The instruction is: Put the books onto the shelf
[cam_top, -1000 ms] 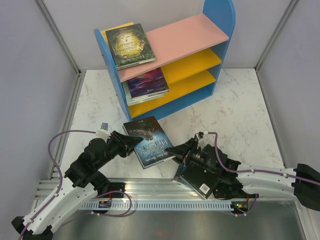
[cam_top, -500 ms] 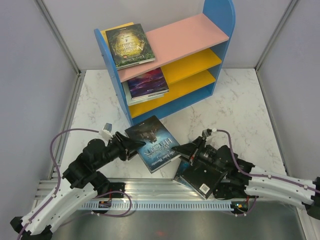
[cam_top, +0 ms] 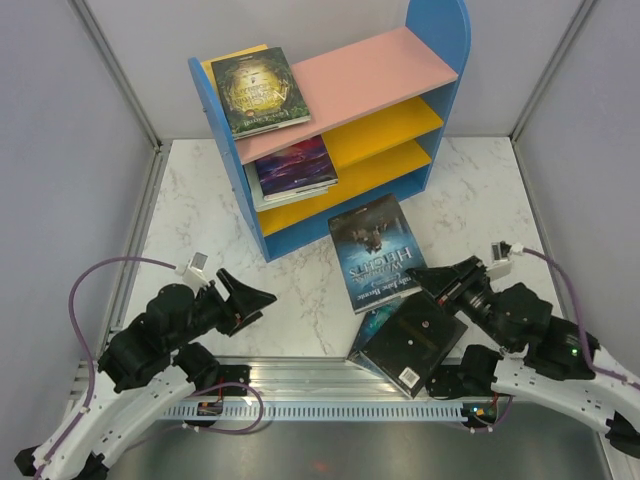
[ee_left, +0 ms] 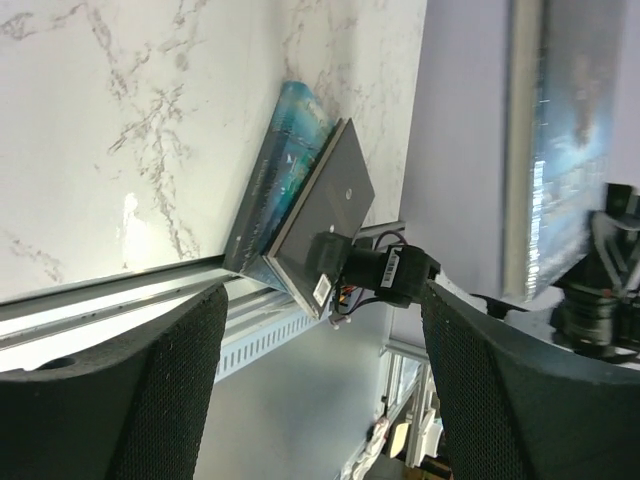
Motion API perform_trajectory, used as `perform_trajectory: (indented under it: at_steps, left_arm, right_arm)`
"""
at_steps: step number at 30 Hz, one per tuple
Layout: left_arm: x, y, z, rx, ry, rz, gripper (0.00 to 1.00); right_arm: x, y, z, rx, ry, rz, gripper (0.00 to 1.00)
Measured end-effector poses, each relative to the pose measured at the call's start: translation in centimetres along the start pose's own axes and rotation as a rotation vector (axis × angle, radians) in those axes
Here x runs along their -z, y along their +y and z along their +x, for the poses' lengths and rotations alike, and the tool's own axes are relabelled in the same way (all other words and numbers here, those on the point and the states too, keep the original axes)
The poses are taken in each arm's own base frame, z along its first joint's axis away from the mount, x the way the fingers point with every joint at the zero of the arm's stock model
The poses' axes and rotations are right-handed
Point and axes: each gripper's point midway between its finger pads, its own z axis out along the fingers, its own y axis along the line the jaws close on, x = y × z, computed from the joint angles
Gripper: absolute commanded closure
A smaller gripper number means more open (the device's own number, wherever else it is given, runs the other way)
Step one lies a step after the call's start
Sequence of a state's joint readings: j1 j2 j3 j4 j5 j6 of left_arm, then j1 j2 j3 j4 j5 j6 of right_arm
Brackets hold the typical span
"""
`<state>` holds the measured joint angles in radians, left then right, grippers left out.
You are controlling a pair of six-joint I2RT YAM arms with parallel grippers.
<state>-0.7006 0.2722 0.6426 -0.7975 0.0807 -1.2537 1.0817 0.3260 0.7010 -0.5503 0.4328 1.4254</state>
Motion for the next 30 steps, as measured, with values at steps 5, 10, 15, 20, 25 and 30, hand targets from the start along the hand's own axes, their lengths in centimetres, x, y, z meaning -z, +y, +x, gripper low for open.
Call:
perform_trajectory:
  at_steps: [5, 10, 15, 20, 25, 30]
  left_arm:
    - [0.3, 0.8, 0.3, -0.003, 0.007, -0.022, 0.20]
    - [0.4, 1.0, 0.3, -0.011, 0.010, -0.028, 0.22]
    - [0.4, 0.9, 0.4, -0.015, 0.013, -0.024, 0.22]
    - [0.8, 0.9, 0.5, -0.015, 0.013, -0.012, 0.24]
    - [0.9, 1.1, 0.6, -0.015, 0.015, -0.018, 0.24]
    - [1.1, 1.3, 0.7, -0.016, 0.016, -0.020, 0.24]
  right_arm:
    - [2.1, 6.2, -3.9, 0.142, -0.104, 0.001, 1.00]
    - [4.1, 11.9, -6.4, 0.220, -0.174, -0.063, 1.00]
    - [6.4, 11.9, -7.8, 0.246, -0.157, -0.112, 1.00]
    - [7.3, 14.3, -9.3, 0.354, -0.097, -0.147, 1.00]
    - [7.3, 19.9, -9.0, 0.492, -0.144, -0.123, 1.00]
    - [5.9, 20.7, -2.8, 0.817, -0.173, -0.070, 1.00]
